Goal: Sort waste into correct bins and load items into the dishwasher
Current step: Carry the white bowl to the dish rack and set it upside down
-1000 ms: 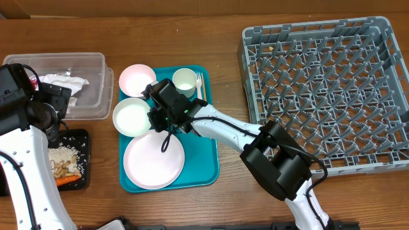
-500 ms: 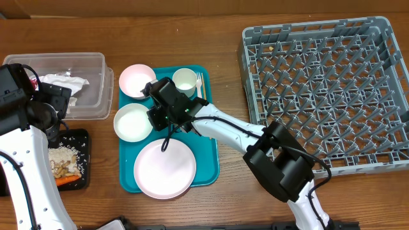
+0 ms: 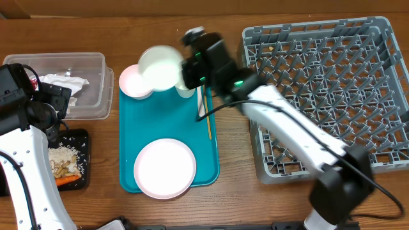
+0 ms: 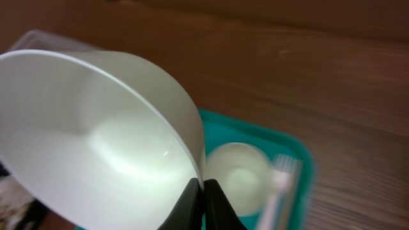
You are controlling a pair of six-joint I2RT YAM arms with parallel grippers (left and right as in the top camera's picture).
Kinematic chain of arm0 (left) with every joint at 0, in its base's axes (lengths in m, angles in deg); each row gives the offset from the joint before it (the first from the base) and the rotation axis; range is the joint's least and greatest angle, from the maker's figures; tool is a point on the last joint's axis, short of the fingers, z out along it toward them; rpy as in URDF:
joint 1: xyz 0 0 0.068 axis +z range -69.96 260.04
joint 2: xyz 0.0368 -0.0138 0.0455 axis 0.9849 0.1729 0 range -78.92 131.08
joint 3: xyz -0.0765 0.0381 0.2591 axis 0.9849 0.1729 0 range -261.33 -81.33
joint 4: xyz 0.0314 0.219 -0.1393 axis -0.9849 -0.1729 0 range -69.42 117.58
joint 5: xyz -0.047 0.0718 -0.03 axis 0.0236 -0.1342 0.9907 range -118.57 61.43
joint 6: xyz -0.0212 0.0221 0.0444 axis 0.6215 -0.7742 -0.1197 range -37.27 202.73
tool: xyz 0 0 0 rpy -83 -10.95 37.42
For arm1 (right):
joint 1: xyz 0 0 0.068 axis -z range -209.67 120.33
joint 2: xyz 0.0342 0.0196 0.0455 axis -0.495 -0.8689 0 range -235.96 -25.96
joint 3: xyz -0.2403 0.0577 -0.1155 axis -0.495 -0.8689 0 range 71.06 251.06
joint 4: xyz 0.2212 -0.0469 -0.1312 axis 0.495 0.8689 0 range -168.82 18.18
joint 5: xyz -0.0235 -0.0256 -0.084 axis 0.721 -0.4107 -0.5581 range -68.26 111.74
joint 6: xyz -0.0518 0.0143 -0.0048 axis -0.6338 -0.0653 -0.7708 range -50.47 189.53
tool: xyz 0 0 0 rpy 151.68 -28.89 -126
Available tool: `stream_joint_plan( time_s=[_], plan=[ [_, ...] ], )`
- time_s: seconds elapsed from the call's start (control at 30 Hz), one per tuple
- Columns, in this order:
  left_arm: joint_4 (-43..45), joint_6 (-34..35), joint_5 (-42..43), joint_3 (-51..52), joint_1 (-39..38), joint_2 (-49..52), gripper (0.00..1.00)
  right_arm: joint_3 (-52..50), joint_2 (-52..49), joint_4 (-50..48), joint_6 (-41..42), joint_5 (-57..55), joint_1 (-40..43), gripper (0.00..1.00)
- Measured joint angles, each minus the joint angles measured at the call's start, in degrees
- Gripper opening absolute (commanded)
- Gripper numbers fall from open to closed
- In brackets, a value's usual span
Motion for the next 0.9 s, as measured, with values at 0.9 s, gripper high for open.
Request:
stream_joint_plan(
  time_s=[0.9],
  plan=[
    [0.00,0.00,0.00,0.00,0.00,0.00,1.00,0.04,-1.33,-13.03,-40.09,-34.73,54.29,0.04]
  ],
)
